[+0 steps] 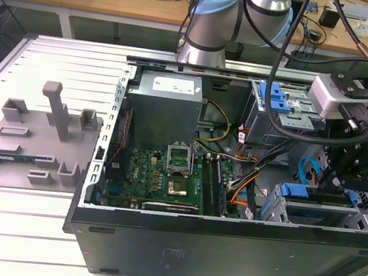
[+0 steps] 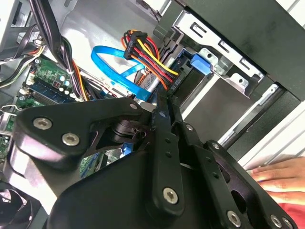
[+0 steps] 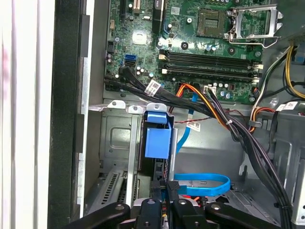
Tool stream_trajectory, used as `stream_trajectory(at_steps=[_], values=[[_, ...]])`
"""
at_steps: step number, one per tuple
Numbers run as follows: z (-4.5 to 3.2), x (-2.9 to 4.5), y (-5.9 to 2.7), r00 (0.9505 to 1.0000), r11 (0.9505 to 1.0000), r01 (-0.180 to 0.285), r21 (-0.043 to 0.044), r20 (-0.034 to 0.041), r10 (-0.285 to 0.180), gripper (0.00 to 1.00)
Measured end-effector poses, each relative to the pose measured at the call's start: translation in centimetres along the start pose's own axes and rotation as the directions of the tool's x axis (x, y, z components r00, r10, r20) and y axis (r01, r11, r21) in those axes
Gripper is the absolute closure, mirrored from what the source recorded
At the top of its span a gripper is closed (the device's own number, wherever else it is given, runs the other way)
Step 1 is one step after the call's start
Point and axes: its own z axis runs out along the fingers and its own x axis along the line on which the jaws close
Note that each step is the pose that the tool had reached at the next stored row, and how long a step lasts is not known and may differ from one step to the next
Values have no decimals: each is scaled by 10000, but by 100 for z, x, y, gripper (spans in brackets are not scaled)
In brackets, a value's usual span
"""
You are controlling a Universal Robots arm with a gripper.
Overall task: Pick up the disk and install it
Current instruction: 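Insert the second disk wire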
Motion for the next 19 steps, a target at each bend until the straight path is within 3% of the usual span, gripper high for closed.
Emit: stream_trajectory(at_steps=[6,8,19], values=[[-42,1,-3,10000,10000,23,0,9,-23,84],[-40,36,0,10000,10000,23,0,12,-23,84],[0,24,2,10000,10000,26,0,11,-26,84]])
